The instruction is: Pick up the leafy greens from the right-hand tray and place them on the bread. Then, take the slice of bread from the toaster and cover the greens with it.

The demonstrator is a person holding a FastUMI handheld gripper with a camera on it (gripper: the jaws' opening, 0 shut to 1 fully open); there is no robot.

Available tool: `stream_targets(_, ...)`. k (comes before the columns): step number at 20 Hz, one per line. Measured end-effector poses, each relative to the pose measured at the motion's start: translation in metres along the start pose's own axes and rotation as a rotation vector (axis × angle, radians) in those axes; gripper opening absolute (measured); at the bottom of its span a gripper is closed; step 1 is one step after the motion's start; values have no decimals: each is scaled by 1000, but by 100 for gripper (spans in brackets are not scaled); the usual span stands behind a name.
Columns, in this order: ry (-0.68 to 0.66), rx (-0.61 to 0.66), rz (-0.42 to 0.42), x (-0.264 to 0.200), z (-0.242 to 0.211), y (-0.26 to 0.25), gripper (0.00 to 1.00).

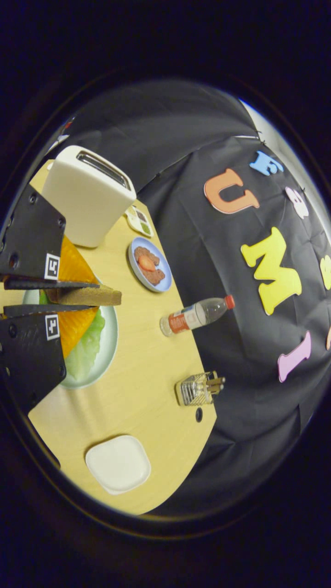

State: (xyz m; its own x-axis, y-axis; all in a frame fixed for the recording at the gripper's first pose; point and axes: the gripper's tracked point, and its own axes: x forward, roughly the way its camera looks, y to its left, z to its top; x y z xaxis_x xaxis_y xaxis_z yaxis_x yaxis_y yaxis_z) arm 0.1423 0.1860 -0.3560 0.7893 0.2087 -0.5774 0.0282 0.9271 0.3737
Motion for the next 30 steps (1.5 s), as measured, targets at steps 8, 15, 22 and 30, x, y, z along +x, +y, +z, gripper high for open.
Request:
stream_targets(8, 21, -103, -50, 3, -9, -44, 44)
stream_targets(15, -52, -147, -83, -25, 23, -76, 80)
stream_targets(22, -256, -332, -128, -139, 124, -98, 95)
stream_targets(30, -490, -395, -173, -285, 226, -89, 96)
